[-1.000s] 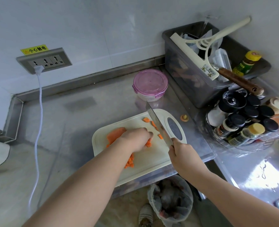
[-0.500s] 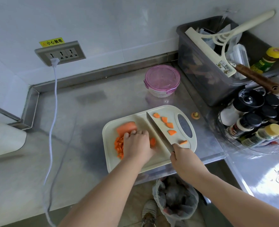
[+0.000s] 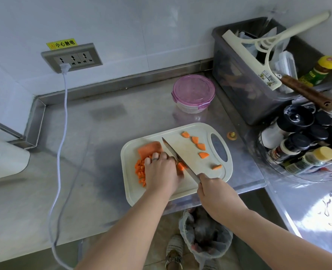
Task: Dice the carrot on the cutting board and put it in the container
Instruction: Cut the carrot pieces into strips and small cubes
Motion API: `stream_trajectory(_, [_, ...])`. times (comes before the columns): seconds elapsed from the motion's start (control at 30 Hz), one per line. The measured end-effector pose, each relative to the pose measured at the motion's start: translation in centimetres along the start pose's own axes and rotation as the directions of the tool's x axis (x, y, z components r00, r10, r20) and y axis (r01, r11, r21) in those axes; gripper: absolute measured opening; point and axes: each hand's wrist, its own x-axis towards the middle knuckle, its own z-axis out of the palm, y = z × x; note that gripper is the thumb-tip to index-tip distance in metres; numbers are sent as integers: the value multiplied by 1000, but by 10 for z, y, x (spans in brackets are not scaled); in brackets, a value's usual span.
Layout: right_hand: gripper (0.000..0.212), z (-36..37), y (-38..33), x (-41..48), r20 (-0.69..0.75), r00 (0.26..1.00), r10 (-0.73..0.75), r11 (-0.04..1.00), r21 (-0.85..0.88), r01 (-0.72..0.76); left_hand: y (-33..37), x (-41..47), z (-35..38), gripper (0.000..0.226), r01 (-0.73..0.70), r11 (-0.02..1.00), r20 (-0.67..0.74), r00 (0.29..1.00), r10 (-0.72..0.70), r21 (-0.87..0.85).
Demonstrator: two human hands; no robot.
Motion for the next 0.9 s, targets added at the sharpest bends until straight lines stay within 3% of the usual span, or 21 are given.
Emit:
stream_trajectory(0.13, [21, -3, -3, -2, 3, 1000, 13, 998, 69, -14, 1, 0, -1, 32, -5, 1000, -1, 1000, 5, -1])
stream_trajectory(0.3, [24, -5, -7, -2, 10, 999, 33, 997, 67, -33, 3, 0, -1, 30, -5, 1000, -6, 1000, 5, 3])
stream_trajectory(0.5, [31, 4, -4, 7, 130, 988, 89, 986, 131, -106, 3, 1, 0, 33, 2, 1000, 3, 1000, -2, 1])
stream_trajectory(0.9, [27, 1, 5, -1, -93, 996, -16, 971, 235, 38, -7, -2, -4, 37, 76, 997, -17, 997, -75, 34])
